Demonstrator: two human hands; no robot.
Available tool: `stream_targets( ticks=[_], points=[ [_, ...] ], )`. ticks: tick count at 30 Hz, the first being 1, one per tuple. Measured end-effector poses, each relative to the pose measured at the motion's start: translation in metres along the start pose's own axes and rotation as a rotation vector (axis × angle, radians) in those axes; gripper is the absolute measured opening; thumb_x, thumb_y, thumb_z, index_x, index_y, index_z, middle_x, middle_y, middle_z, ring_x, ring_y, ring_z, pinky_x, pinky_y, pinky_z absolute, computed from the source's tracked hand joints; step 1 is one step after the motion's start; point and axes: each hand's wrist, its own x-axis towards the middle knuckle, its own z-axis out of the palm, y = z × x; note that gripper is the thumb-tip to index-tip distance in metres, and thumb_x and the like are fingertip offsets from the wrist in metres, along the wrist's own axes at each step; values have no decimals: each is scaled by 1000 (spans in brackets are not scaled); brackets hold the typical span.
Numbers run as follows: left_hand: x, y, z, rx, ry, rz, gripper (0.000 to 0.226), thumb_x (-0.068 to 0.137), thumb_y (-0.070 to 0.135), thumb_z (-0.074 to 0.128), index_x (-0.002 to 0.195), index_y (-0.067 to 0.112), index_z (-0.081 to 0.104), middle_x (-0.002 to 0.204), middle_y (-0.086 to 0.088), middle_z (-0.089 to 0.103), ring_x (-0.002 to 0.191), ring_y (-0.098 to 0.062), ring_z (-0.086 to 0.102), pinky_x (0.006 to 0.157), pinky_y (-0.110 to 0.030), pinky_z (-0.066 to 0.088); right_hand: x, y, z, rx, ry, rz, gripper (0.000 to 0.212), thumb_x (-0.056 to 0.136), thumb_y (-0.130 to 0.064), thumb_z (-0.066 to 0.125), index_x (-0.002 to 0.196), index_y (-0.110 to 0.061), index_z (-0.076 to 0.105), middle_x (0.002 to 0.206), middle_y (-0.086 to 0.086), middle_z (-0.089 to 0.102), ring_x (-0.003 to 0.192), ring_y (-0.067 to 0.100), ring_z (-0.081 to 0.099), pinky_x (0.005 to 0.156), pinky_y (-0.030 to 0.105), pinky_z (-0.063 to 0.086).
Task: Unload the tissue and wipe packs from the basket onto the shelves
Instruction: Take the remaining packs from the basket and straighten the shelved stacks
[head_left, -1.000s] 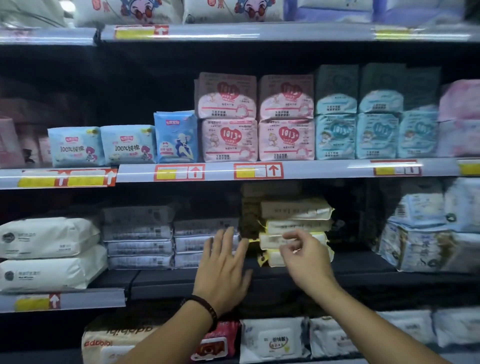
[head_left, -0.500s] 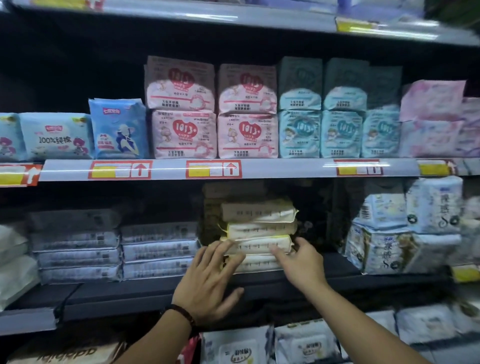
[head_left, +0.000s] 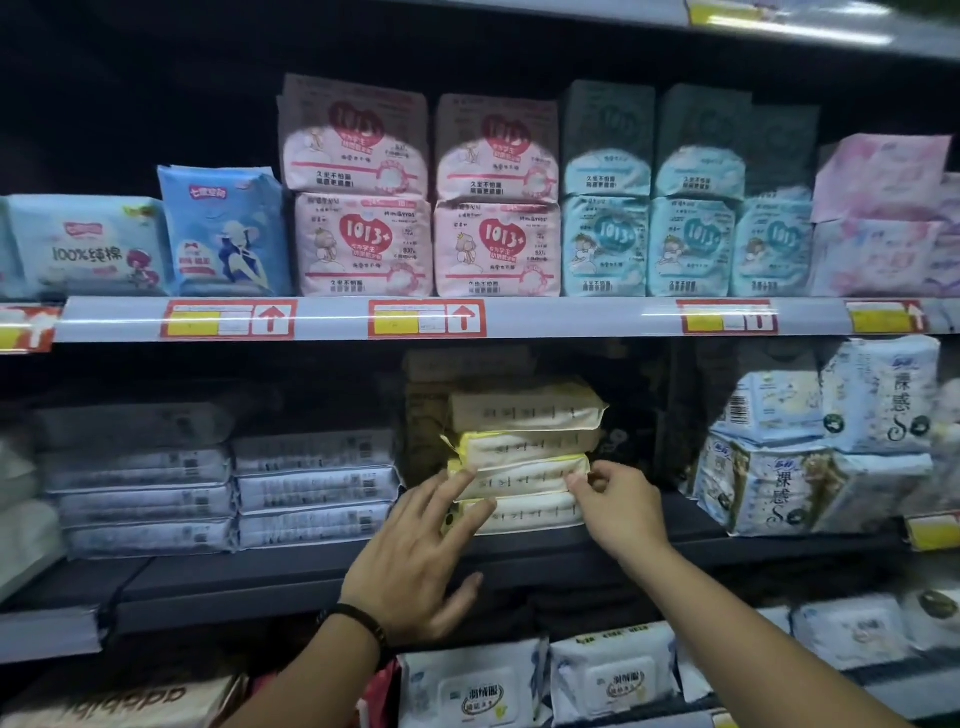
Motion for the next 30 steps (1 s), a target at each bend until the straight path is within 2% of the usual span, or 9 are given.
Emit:
stream_targets(
  ticks=[1,3,5,8,12,17,22,25,30],
  points=[
    [0,1,1,34,4,-7,73,85,54,66,150,22,50,167,-12,36,147,-38,44,114,-56,44,-3,-4,1,24,-15,34,26,95,-41,71,111,-21,75,88,-6,76,105,25,71,90,41,58],
    [0,2,1,105,15,-20,78,82,59,66,149,21,54,167,-11,38,148,-36,45,114,-55,38,-9,-13,2,97,-47,119,78,80,-53,77,149,-22,55,123,-1,73,129,28,62,105,43,52],
    [-1,3,2,151,38,-6,81,82,62,65,151,21,54,169,-10,36,152,-31,42,113,-53,31,-12,-21,6,149,-54,141,105,62,-66,75,155,-26,48,137,1,68,133,27,58,110,47,51],
    [-2,3,4,189,53,28,87,86,61,60,161,20,42,174,-9,23,161,-28,23,121,-52,25,-18,-30,13,188,-61,129,81,67,-63,79,138,-27,62,118,-3,72,122,24,63,103,43,54],
    [2,2,2,204,25,34,93,91,60,54,168,18,23,177,-11,10,164,-32,8,127,-56,23,-25,-41,32,201,-74,116,56,71,-56,82,115,-28,60,111,-3,73,106,19,68,92,39,59],
    [4,0,4,178,-25,13,95,94,62,50,169,15,14,177,-12,7,164,-33,2,126,-60,27,-28,-51,44,212,-98,109,44,77,-47,79,111,-26,63,109,-1,71,95,18,68,73,33,54],
    [5,-1,6,175,-12,13,97,94,63,50,168,12,15,176,-13,8,164,-33,2,127,-58,26,-26,-54,46,314,-202,156,57,79,-34,79,130,-24,57,123,1,68,113,24,65,87,38,52],
    [6,-2,6,175,-10,17,97,94,64,51,168,12,16,177,-14,7,164,-33,2,127,-58,26,-25,-49,44,416,-271,201,70,58,-36,81,122,-25,56,121,-2,71,115,22,67,103,45,54],
    [5,-2,5,184,-14,-2,97,92,65,52,167,12,21,176,-15,7,164,-34,5,125,-61,28,-12,-24,47,531,-281,202,75,43,-32,78,116,-31,63,108,0,80,107,26,74,102,53,58]
  ],
)
